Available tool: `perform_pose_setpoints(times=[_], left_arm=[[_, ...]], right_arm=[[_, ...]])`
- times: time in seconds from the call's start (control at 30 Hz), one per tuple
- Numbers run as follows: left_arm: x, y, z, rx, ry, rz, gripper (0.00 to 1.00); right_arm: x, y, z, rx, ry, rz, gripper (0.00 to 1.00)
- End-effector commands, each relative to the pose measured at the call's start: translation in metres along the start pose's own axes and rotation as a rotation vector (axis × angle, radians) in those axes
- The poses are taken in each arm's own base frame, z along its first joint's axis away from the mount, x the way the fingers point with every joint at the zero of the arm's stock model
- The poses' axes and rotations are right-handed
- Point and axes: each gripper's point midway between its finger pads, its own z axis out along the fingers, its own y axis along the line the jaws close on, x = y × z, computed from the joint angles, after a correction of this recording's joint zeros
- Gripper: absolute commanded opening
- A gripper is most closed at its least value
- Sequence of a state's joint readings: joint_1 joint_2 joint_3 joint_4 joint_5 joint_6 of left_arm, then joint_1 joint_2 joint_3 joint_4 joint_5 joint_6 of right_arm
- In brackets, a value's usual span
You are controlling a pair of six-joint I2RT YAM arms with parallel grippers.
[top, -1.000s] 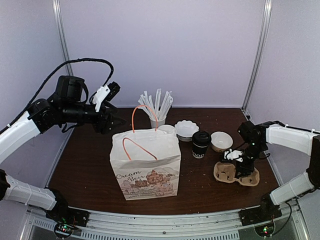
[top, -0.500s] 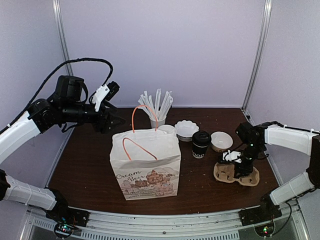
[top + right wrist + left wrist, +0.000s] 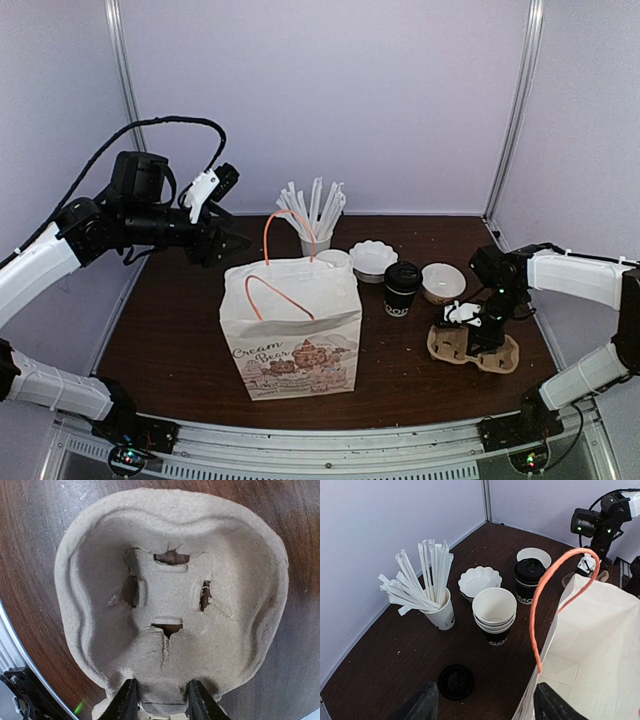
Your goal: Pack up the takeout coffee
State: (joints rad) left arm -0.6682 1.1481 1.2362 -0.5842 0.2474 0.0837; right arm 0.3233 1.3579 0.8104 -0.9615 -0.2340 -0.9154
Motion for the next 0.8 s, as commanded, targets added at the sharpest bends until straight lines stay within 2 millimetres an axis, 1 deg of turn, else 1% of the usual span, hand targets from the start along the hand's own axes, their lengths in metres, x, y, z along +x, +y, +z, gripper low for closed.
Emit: perform_pose_setpoints(times=[0.0, 0.07, 0.13, 0.2, 0.3, 0.43, 0.53, 0.63, 0.7, 0.77], left_arm=[[-0.007, 0.003, -0.001, -0.004, -0.035, 0.003, 0.69], [-0.007, 0.003, 0.0, -0.003, -0.036, 0.003, 0.69], [-0.007, 0.003, -0.001, -0.003, -0.035, 0.003, 0.69], [-0.008, 0.003, -0.001, -0.003, -0.035, 0.004, 0.69], [-0.008, 0.003, -0.001, -0.004, -0.036, 0.003, 0.69], [-0.008, 0.004, -0.002, 0.004, -0.043, -0.004, 0.69], [-0.01, 0.004, -0.002, 0.007, -0.047, -0.006, 0.69], [-0.011, 0.004, -0.003, 0.007, -0.049, -0.009, 0.69], [-0.011, 0.004, -0.003, 0.006, -0.049, -0.012, 0.69], [-0.011, 0.004, -0.003, 0.006, -0.05, -0.014, 0.69]], right_arm=[[0.004, 0.002, -0.003, 0.02, 0.012, 0.0, 0.34], [0.003, 0.001, -0.009, 0.036, 0.006, 0.013, 0.34], [0.002, 0.003, -0.02, 0.04, -0.003, 0.03, 0.33], [-0.001, 0.006, -0.037, 0.043, -0.026, 0.044, 0.33], [-0.009, 0.013, -0.07, 0.066, -0.094, 0.048, 0.33], [-0.028, 0.017, -0.111, 0.093, -0.215, 0.058, 0.33], [-0.044, 0.019, -0.134, 0.078, -0.297, 0.069, 0.32], [-0.059, 0.017, -0.155, 0.083, -0.368, 0.071, 0.32], [-0.063, 0.016, -0.158, 0.083, -0.378, 0.063, 0.32], [-0.061, 0.016, -0.151, 0.074, -0.348, 0.051, 0.32]])
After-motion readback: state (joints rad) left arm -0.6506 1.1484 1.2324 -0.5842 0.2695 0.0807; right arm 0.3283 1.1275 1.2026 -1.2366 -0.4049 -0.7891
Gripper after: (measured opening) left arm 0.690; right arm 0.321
